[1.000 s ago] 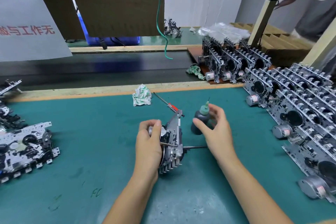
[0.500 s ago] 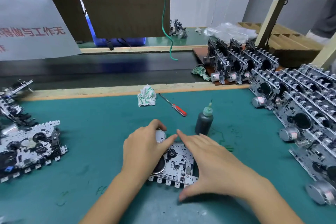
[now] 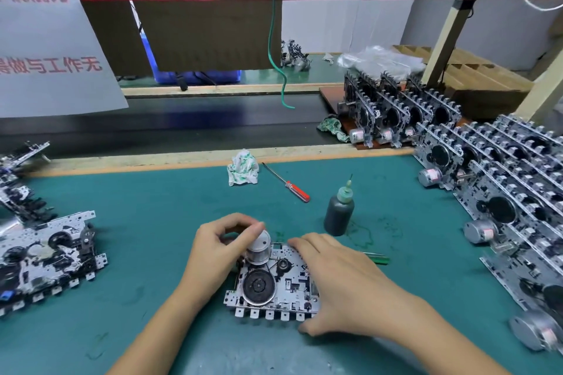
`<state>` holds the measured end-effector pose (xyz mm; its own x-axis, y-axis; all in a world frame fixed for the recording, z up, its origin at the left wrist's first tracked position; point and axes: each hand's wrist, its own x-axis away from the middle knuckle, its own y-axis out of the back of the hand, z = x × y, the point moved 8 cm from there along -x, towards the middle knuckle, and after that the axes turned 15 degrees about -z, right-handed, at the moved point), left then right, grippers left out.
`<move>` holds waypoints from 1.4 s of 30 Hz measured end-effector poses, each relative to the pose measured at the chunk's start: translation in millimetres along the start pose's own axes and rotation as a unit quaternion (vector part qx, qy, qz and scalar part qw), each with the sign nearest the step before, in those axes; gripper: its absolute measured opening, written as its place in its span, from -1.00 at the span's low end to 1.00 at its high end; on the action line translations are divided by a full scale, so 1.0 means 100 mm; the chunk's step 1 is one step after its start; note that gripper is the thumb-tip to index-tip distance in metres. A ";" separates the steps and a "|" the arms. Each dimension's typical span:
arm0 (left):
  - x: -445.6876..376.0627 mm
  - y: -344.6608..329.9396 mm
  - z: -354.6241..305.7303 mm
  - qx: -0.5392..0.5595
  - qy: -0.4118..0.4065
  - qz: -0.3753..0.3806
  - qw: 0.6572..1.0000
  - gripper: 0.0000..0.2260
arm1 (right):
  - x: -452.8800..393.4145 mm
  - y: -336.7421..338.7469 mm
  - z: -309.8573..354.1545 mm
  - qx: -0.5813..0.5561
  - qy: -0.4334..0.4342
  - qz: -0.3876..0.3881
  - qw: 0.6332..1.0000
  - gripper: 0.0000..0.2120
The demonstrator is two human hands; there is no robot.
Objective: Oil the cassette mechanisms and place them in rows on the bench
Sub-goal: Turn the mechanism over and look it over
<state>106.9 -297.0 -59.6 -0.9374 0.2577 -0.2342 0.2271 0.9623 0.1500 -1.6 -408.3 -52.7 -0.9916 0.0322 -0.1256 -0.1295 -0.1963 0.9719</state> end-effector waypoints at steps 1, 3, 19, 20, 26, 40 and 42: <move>0.00 0.00 0.01 0.003 0.006 -0.001 1.000 -0.84 | 0.00 -0.02 0.00 0.003 0.001 0.009 1.000 0.02; 0.00 -0.02 0.03 -0.001 0.005 0.004 1.000 -0.90 | 0.00 -0.05 0.00 0.015 -0.004 0.025 1.000 0.16; 0.51 -0.51 0.10 0.317 0.320 0.260 0.854 -0.02 | 0.07 0.10 0.38 -0.662 -0.032 0.171 0.729 -0.44; 0.56 -0.53 0.10 0.319 0.338 0.258 0.847 0.05 | 0.09 0.06 0.43 -0.697 -0.029 0.180 0.694 -0.46; 0.46 -0.38 -0.23 0.520 0.321 0.284 0.739 -0.06 | -0.09 0.12 -0.08 -0.577 -0.105 -0.127 0.800 -0.86; 0.35 -0.43 0.22 0.451 0.391 0.215 0.773 -0.19 | -0.07 0.09 -0.46 -0.049 -0.101 -0.150 0.982 -0.93; 0.38 -0.47 0.30 0.425 0.405 0.204 0.783 -0.20 | -0.03 0.16 -0.53 -0.132 -0.105 -0.154 0.974 -0.90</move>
<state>68.4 -329.9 -104.0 -0.5236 0.7498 0.4045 0.3220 0.6137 -0.7209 -0.6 -463.8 -47.2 -0.8859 0.3231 -0.3329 -0.4452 -0.3903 0.8059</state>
